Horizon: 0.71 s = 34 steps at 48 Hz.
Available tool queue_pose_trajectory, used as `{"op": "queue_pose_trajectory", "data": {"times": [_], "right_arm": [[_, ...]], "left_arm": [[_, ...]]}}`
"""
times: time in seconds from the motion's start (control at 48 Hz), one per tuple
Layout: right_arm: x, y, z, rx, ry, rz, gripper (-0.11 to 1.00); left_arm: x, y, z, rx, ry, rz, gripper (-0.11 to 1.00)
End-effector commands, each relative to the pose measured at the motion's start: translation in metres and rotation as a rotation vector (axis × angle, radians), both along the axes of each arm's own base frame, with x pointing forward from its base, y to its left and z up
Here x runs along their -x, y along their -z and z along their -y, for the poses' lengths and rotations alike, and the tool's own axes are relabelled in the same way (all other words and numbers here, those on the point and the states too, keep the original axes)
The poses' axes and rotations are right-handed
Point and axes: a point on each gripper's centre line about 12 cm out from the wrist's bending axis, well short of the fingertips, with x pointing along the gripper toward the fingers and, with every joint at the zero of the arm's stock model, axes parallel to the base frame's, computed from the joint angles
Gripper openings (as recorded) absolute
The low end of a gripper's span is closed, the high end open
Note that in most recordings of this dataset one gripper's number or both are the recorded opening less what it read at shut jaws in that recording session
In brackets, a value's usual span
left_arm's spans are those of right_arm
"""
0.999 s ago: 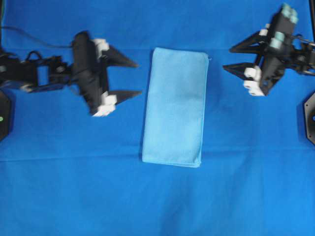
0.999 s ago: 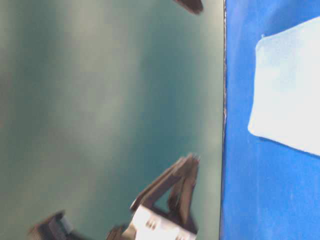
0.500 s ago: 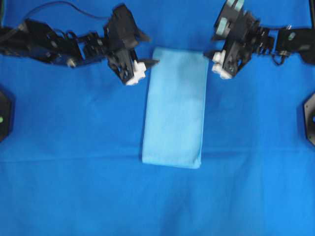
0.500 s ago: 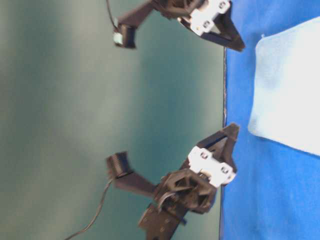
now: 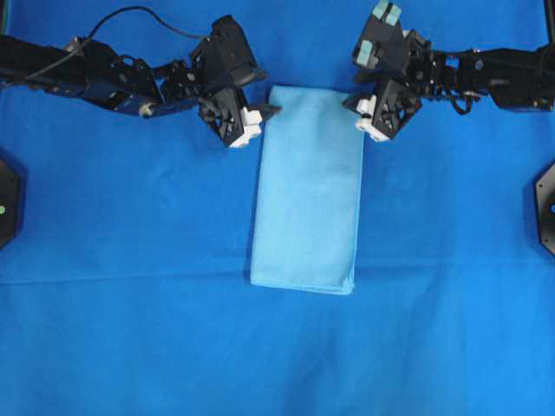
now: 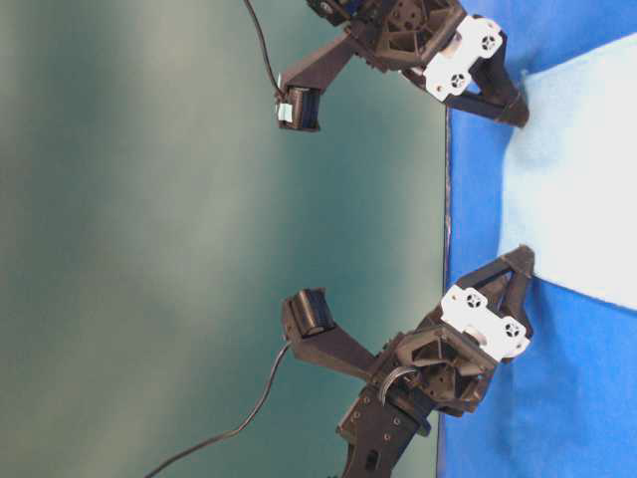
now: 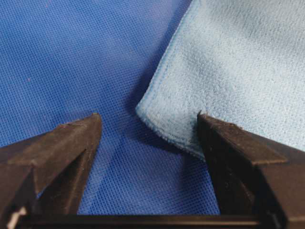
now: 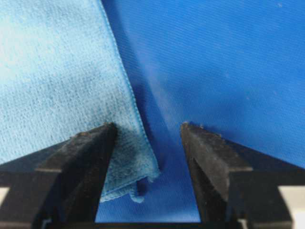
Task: Fold the light blue towel.
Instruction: 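Grasp the strip's top corners with both grippers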
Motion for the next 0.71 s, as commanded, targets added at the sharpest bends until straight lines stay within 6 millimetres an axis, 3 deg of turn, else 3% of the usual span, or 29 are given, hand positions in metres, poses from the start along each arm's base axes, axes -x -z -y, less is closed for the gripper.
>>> {"op": "queue_pose_trajectory", "data": {"times": [0.0, 0.104, 0.25, 0.312, 0.562, 0.687], "right_arm": [[-0.005, -0.003, 0.001, 0.008, -0.006, 0.011, 0.6], [-0.005, -0.001, 0.002, 0.008, -0.007, 0.008, 0.5], [-0.004, -0.001, 0.001, 0.015, -0.018, 0.002, 0.08], [-0.005, -0.001, 0.002, 0.016, -0.019, 0.002, 0.03], [-0.005, -0.004, 0.002, 0.018, -0.017, 0.007, 0.03], [-0.005, -0.012, 0.004, 0.031, -0.009, 0.003, 0.03]], "left_arm": [[-0.002, -0.007, -0.002, -0.01, -0.001, 0.018, 0.73], [0.0, -0.004, 0.001, -0.008, 0.007, 0.005, 0.55], [0.003, -0.002, 0.005, -0.007, 0.016, -0.006, 0.19], [0.004, -0.002, 0.005, -0.006, 0.016, -0.008, 0.08], [0.001, -0.006, 0.004, -0.01, 0.015, 0.004, 0.05], [0.0, -0.02, 0.003, -0.021, 0.015, 0.026, 0.05]]}}
